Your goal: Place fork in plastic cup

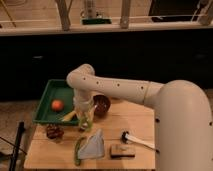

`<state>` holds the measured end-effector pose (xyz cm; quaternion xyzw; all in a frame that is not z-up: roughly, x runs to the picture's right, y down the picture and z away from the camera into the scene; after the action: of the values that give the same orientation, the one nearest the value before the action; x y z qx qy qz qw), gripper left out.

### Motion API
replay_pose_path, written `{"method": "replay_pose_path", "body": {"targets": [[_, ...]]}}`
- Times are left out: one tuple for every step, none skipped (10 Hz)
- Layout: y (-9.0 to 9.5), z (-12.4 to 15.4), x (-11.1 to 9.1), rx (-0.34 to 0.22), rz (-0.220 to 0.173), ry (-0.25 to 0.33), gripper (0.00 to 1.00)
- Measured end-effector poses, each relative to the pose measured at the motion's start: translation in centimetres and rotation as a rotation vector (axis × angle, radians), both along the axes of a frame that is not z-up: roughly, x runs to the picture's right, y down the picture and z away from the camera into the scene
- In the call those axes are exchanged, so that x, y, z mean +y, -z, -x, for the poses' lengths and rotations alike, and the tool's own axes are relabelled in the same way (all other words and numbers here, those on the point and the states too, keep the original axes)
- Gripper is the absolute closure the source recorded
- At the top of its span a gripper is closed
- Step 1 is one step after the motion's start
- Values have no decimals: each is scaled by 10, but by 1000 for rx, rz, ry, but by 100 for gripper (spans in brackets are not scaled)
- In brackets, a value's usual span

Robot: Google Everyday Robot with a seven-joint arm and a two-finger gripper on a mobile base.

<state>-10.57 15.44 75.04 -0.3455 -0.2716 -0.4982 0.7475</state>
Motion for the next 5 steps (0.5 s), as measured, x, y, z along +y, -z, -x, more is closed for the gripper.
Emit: {"method": "replay_pose_path", "body": {"targets": [[1,0,1,-3,1,3,20],[1,1,1,-6,1,6,20],[2,1,1,-9,1,9,20],[2,1,2,-9,2,10,20],[2,1,1,-10,2,11,20]]}}
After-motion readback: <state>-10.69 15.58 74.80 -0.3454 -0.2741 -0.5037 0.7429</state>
